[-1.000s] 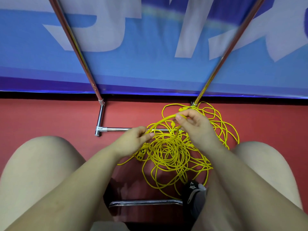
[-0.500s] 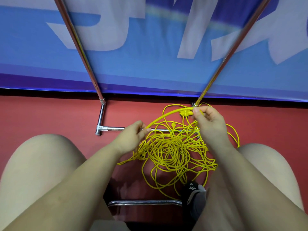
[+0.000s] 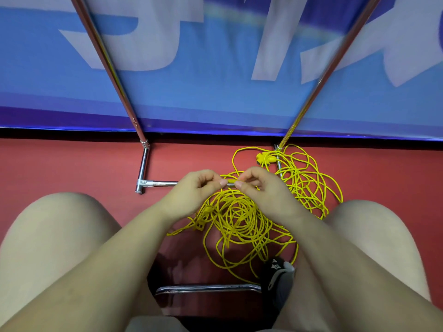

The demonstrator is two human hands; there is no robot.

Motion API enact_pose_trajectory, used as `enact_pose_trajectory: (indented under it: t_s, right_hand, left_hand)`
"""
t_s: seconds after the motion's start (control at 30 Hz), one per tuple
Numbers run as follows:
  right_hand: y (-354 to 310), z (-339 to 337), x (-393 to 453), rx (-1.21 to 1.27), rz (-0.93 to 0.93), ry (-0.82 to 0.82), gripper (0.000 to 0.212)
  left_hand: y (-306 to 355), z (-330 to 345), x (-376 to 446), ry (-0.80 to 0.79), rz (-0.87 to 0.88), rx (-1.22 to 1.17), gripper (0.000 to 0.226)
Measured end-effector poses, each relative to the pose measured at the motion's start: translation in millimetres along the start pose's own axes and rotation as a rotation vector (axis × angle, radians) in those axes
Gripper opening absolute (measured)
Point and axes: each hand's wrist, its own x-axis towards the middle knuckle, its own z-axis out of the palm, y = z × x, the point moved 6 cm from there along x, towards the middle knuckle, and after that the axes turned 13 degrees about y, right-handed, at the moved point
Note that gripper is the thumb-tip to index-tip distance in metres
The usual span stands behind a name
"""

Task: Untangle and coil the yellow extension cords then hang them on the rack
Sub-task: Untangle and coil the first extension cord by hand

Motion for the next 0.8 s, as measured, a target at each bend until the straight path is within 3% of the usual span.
enact_pose_trajectory:
  t_s: [0.2, 0.4, 0.53, 0.6, 0.7, 0.73, 0.8]
  right_hand:
    - [-10.2, -6.9, -0.1, 0.178, 0.024, 0.037, 0.015]
    - [-13.6, -28.0, 2.7, 0.509, 0.181, 0.140, 0.011]
    - [-15.2, -33.9, 3.8, 0.683, 0.238, 0.149, 0.010]
    - [-6.7, -37.7, 7.7, 0.643, 0.267, 0.226, 0.013]
    - [7.9, -57.3, 15.2, 0.384, 0.185, 0.452, 0.010]
    - [9.5, -62.2, 17.0, 0.267, 0.137, 0.488, 0.006]
    - [8.8, -60.1, 18.0, 0.051, 0.044, 0.441, 0.022]
  left_hand:
    - [-24.7, 6.7, 2.2, -0.072, -0.068, 0.085, 0.058]
    - [-57.1, 7.7, 5.5, -0.096, -0.137, 0.354, 0.020]
    - [-60.5, 1.8, 10.0, 0.013, -0.163, 0.402, 0.021]
    - [-59.6, -1.4, 10.6, 0.054, -0.156, 0.366, 0.022]
    - [-48.8, -12.1, 13.7, 0.159, -0.076, 0.264, 0.023]
    - [-42.4, -15.4, 14.8, 0.186, -0.051, 0.207, 0.022]
    - [-28.5, -16.2, 14.6, 0.176, -0.021, 0.092, 0.020]
